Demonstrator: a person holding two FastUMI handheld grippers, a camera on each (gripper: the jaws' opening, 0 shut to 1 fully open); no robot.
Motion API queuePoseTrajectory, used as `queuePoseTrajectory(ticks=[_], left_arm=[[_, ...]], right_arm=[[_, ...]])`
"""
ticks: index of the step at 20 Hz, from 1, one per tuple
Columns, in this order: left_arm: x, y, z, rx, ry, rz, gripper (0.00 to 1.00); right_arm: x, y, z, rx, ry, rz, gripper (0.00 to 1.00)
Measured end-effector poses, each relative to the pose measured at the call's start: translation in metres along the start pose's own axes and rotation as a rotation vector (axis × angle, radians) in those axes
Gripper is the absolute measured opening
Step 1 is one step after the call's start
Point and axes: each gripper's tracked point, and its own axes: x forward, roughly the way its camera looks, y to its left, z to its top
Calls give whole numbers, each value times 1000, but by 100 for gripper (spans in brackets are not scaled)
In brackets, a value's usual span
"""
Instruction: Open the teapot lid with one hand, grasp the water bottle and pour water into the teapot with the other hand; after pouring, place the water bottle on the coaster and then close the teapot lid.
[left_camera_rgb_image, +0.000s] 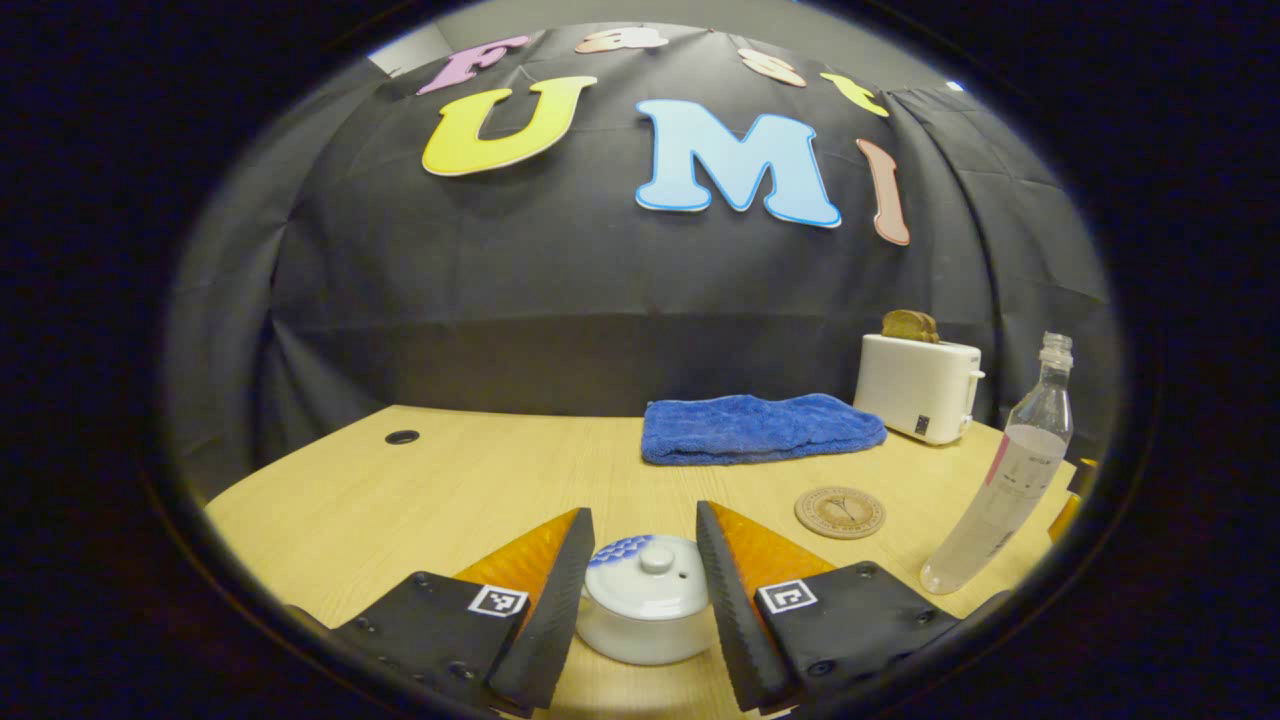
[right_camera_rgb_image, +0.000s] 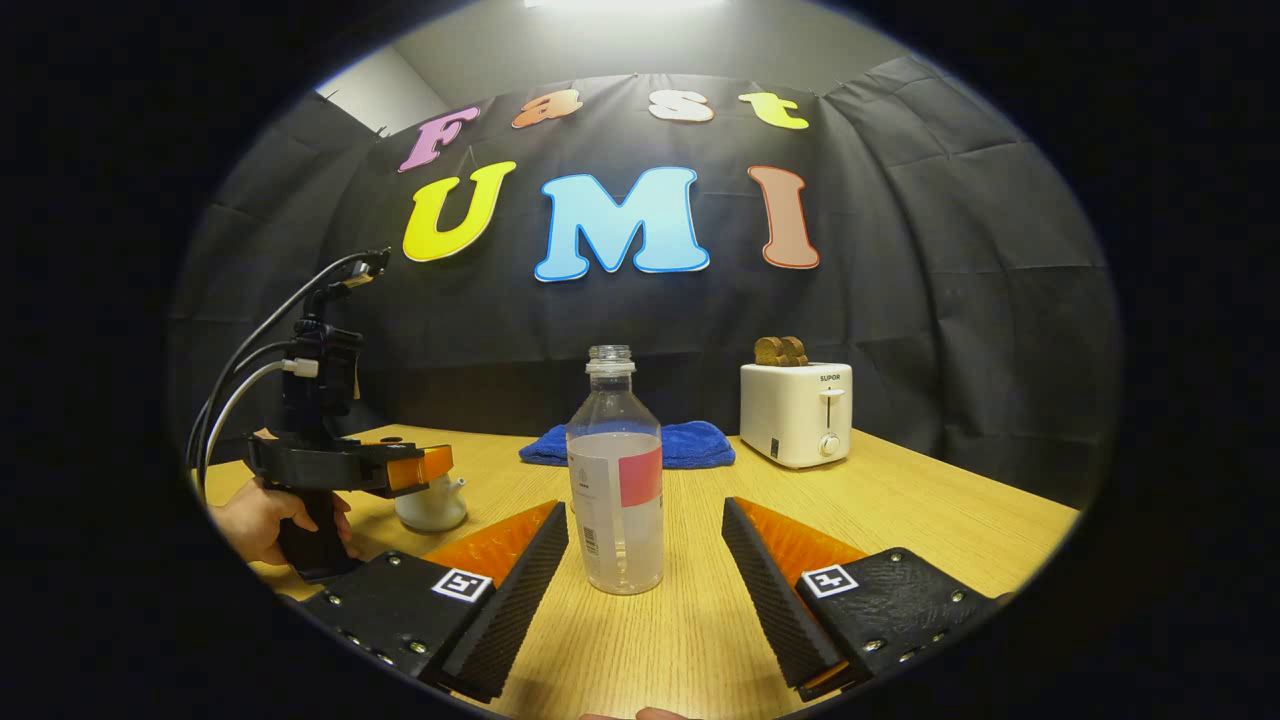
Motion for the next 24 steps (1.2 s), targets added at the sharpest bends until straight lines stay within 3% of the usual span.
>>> queuePoseTrajectory(ticks=[17, 22, 24], left_arm=[[3, -8, 2, 92, 7, 18, 63], [3, -6, 4, 62, -15, 19, 54], [1, -2, 4, 49, -22, 28, 56]], right_arm=[[1, 0, 0, -6, 4, -4, 97], [1, -1, 1, -5, 4, -6, 97], [1, -1, 0, -5, 4, -7, 97]])
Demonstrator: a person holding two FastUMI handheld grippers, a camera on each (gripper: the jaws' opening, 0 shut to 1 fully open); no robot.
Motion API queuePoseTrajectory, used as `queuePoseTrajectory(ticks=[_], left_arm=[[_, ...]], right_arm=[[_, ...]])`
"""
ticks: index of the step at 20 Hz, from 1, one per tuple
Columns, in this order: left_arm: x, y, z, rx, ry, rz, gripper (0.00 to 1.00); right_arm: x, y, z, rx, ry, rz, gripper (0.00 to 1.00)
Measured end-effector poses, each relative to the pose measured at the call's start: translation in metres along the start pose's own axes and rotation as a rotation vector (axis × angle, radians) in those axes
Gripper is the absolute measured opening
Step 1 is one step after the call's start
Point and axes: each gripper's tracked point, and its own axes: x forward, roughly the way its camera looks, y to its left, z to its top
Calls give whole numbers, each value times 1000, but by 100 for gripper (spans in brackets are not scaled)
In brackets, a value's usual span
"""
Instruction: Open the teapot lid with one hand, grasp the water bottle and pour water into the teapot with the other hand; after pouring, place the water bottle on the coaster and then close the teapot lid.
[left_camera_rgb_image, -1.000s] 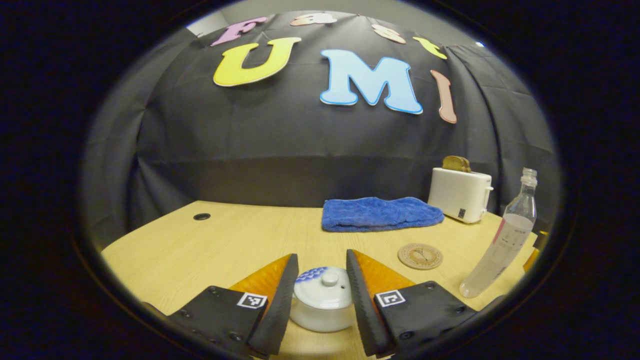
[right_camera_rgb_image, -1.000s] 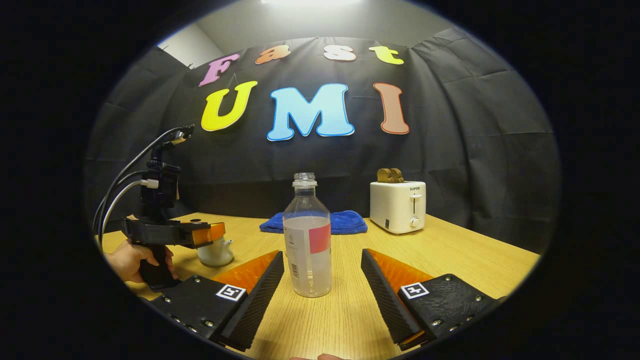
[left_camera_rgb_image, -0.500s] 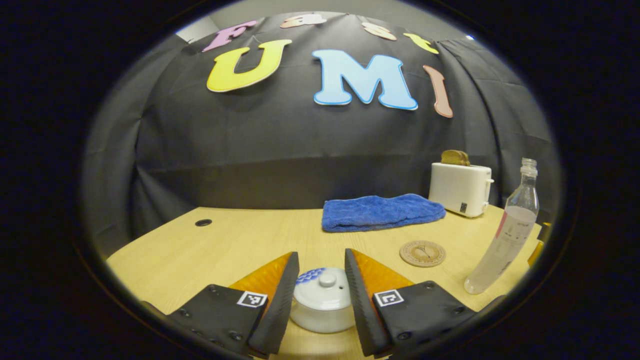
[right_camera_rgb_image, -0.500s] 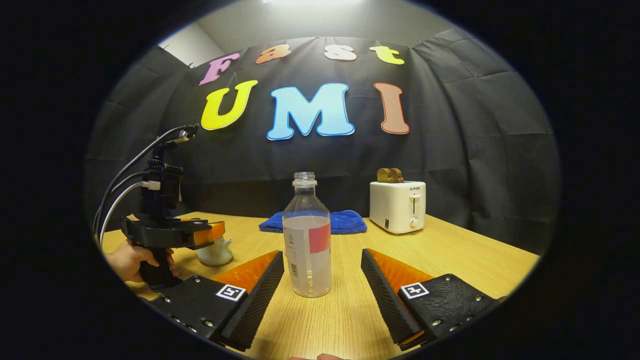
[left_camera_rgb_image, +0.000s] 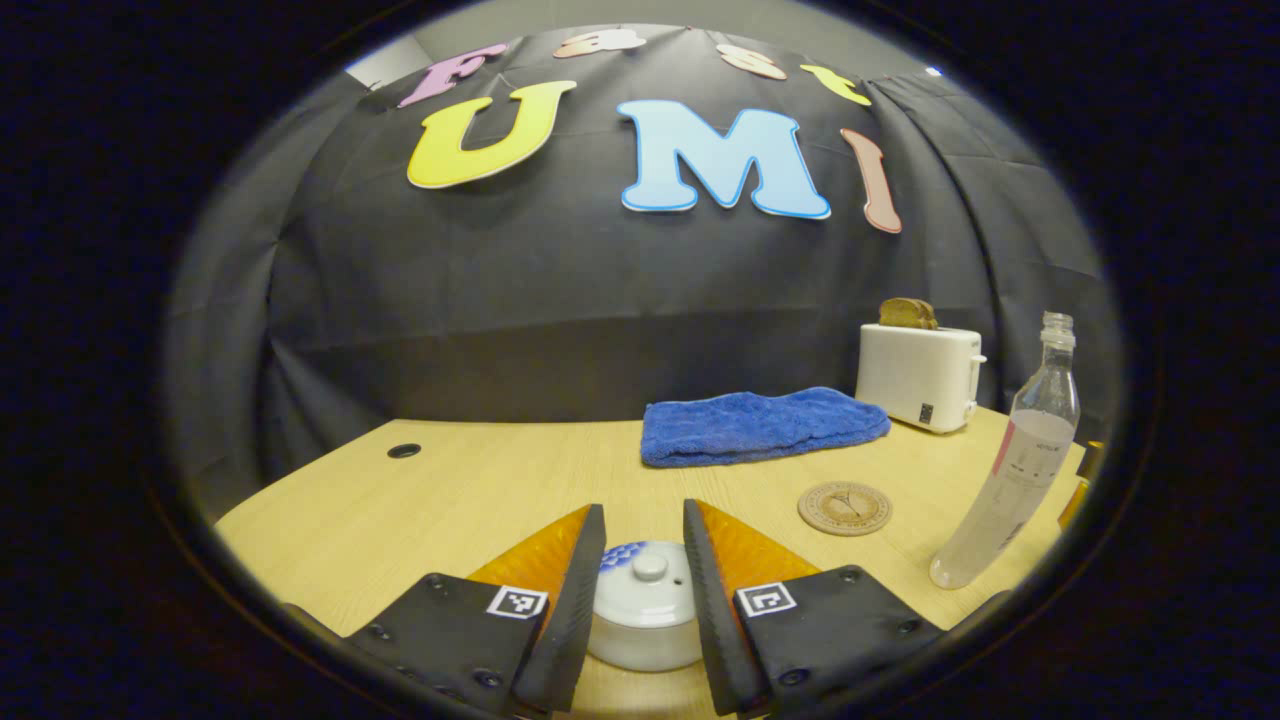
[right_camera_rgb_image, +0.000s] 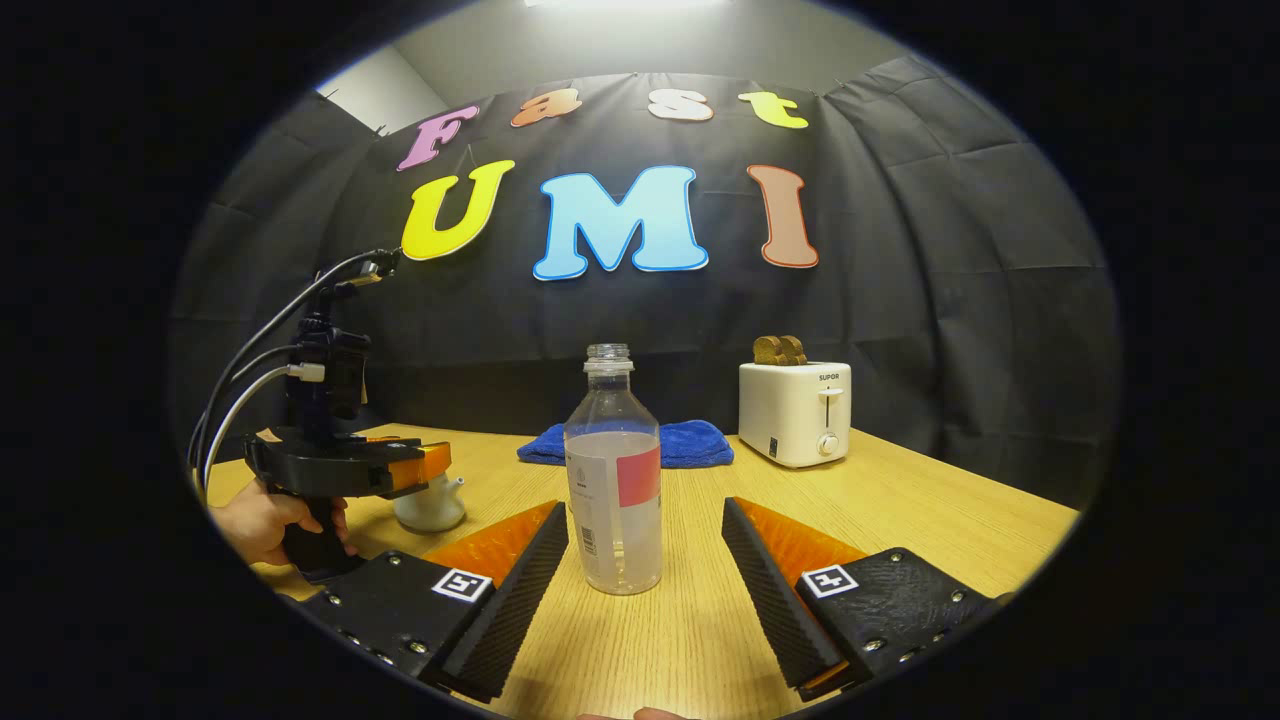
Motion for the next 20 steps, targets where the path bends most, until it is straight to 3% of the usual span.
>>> queuePoseTrajectory(ticks=[1, 5, 7, 16, 20], left_arm=[[-1, -1, 3, -21, -8, -3, 37], [-5, -8, 0, -31, 4, -39, 34], [-1, -11, 2, -36, -8, -29, 15], [-5, -4, 8, -38, -29, -33, 15], [-15, 3, 32, -37, -95, -24, 14]], right_arm=[[0, 0, 0, 0, 0, 1, 97], [0, 0, 0, 4, 1, 1, 97], [0, -1, 1, 8, 1, 1, 97], [2, 0, 0, 3, 2, 4, 97], [3, -4, 2, 25, 4, -1, 97]])
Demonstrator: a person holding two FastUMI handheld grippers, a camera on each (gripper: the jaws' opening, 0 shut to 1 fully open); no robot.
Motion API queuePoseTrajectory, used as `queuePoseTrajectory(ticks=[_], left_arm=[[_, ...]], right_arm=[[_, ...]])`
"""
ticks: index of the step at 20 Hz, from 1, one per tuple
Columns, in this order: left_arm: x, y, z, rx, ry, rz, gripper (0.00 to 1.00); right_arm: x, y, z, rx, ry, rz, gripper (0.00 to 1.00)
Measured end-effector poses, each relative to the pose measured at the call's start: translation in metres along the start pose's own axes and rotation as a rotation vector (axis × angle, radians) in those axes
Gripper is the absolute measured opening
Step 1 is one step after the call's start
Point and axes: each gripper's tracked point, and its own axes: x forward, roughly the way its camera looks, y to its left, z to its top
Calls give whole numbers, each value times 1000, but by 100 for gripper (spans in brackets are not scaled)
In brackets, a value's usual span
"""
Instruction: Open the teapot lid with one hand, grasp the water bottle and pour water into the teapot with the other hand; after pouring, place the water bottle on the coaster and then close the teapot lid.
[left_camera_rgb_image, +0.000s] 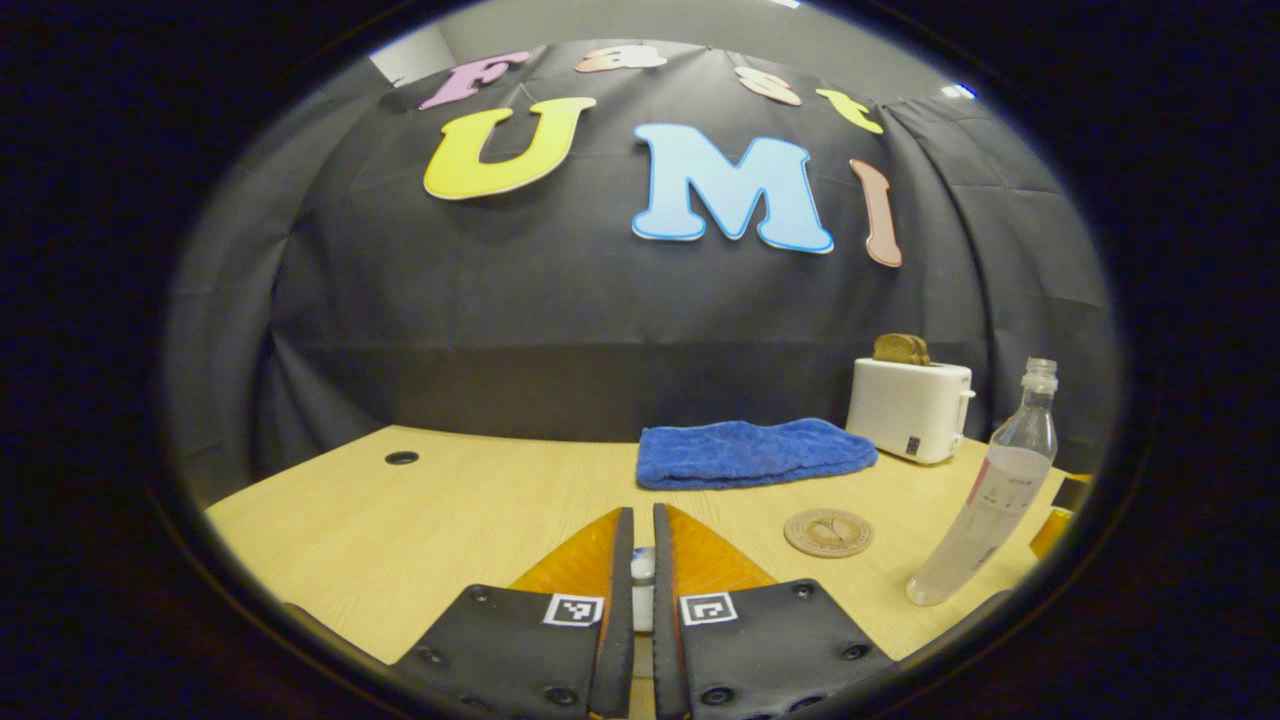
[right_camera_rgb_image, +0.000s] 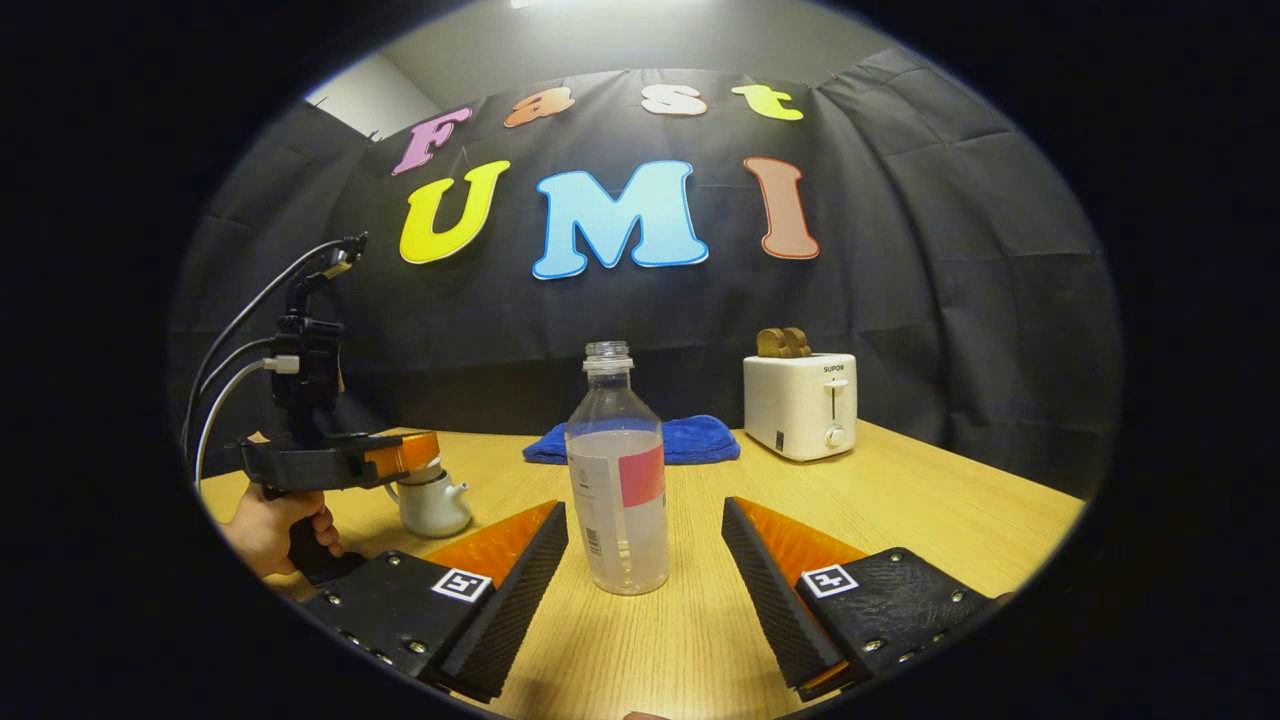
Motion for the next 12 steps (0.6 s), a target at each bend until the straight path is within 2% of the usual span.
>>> queuePoseTrajectory(ticks=[2, 3, 5, 7, 12], left_arm=[[-2, 0, 3, -1, -10, -7, 14], [-4, 2, 5, -5, -12, -9, 15], [-7, 6, 7, -13, -20, -9, 15], [-14, 12, 14, -11, -39, -3, 14], [-28, 16, 22, -30, -62, -16, 14]], right_arm=[[1, -2, 12, -49, -42, -23, 97], [4, 2, 19, -77, -61, -9, 96], [12, 12, 16, -109, -55, 22, 96], [20, 9, 13, -141, -40, 5, 96], [38, 16, 3, -111, 18, 15, 96]])
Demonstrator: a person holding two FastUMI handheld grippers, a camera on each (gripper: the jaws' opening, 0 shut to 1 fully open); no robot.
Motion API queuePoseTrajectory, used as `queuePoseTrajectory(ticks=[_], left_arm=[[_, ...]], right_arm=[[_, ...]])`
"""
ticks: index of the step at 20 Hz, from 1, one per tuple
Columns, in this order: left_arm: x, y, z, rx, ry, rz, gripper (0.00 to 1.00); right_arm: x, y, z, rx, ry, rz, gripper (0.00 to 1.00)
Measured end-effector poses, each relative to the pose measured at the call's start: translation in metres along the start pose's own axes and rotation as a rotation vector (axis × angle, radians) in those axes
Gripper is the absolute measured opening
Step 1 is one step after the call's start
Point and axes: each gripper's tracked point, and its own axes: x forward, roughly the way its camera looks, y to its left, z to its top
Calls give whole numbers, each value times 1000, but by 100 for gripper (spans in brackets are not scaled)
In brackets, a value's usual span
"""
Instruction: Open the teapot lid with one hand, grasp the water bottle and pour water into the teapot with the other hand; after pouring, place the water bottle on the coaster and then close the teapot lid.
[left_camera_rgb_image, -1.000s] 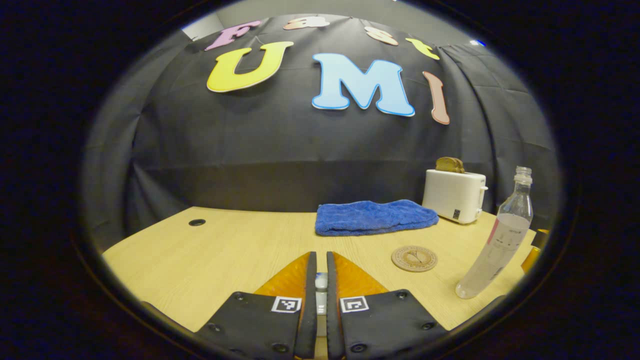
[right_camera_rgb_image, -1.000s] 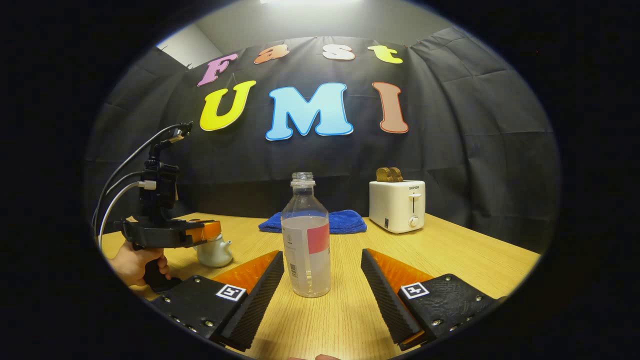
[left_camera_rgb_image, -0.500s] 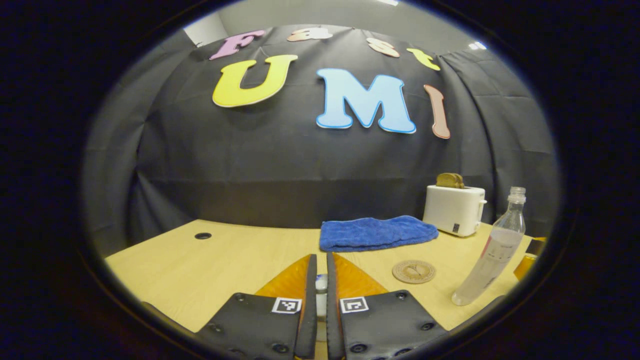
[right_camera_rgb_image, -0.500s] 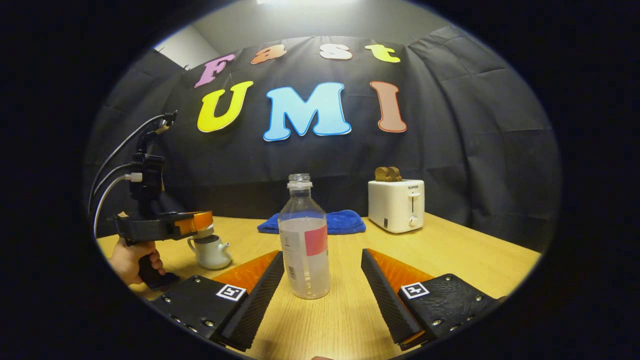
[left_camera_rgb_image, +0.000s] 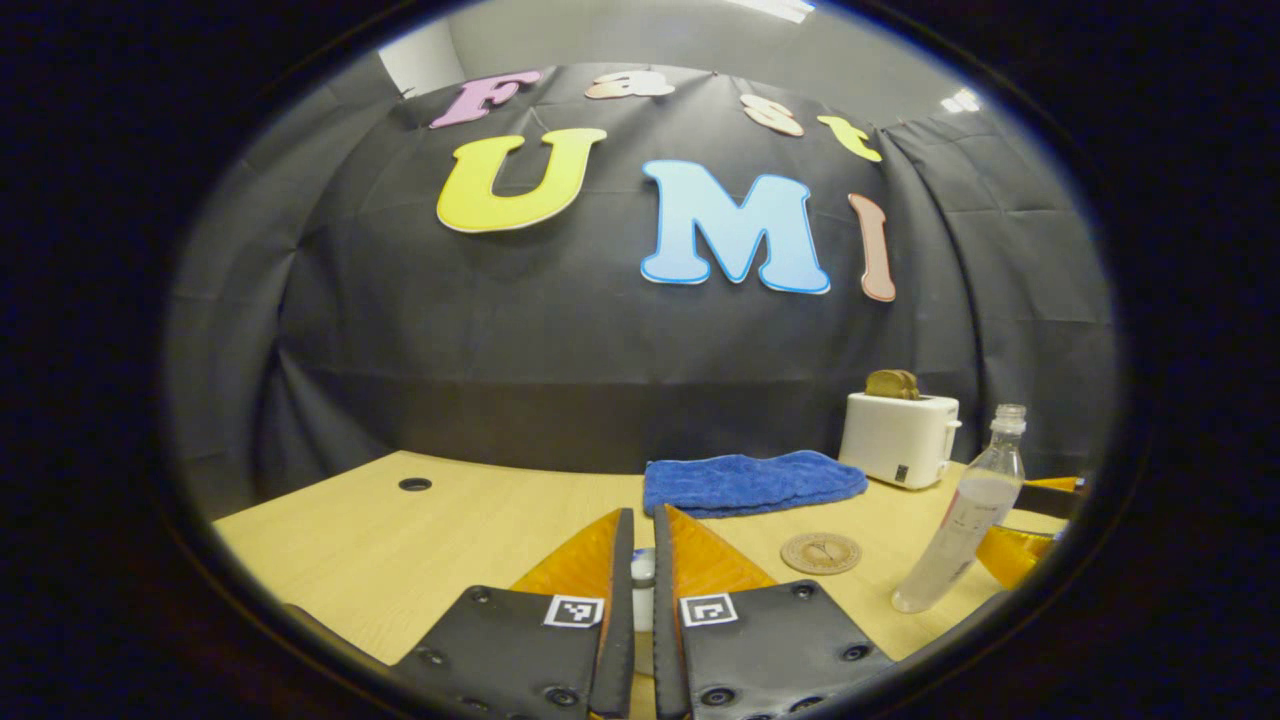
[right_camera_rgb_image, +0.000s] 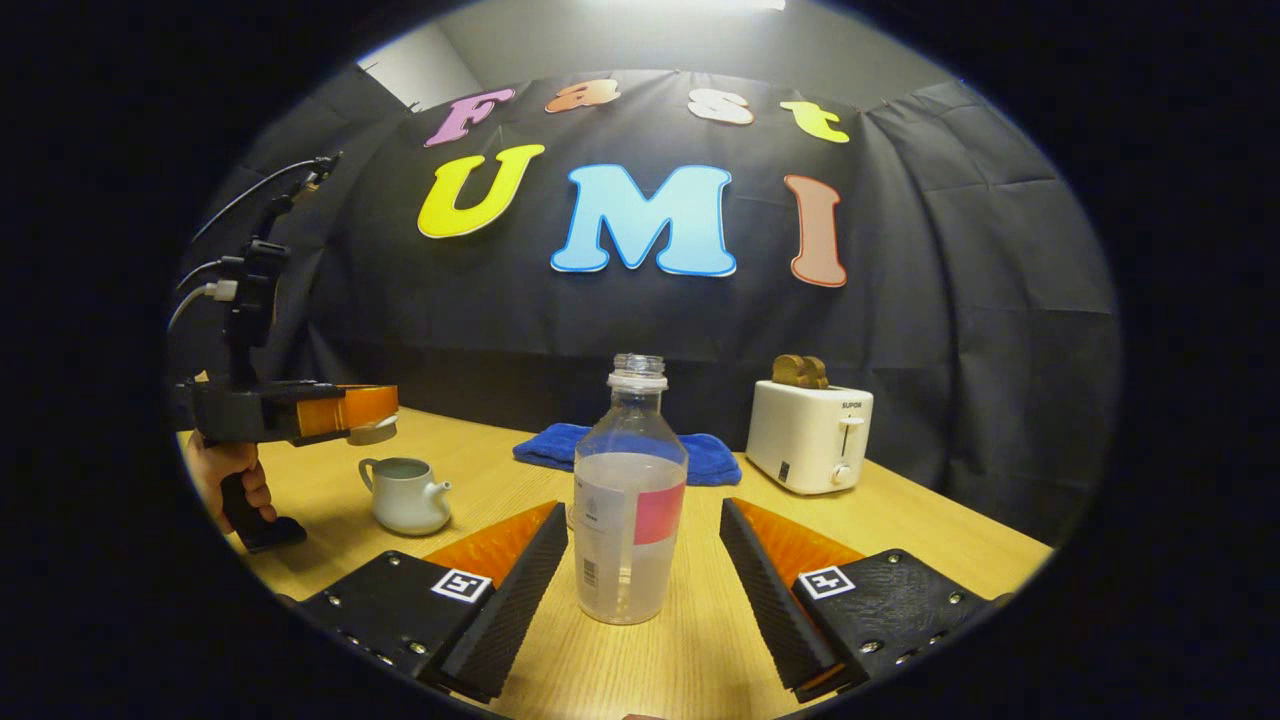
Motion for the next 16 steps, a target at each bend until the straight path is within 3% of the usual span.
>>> queuePoseTrajectory(ticks=[9, 11, 16], left_arm=[[-18, 18, 8, -23, -32, 2, 14], [-20, 22, 7, -26, -40, 4, 14], [-31, 33, 7, -49, -44, -6, 14]], right_arm=[[29, 11, -4, -89, 14, -29, 95], [33, 15, -4, -98, 15, -9, 81], [42, 36, 5, -210, 20, 58, 77]])
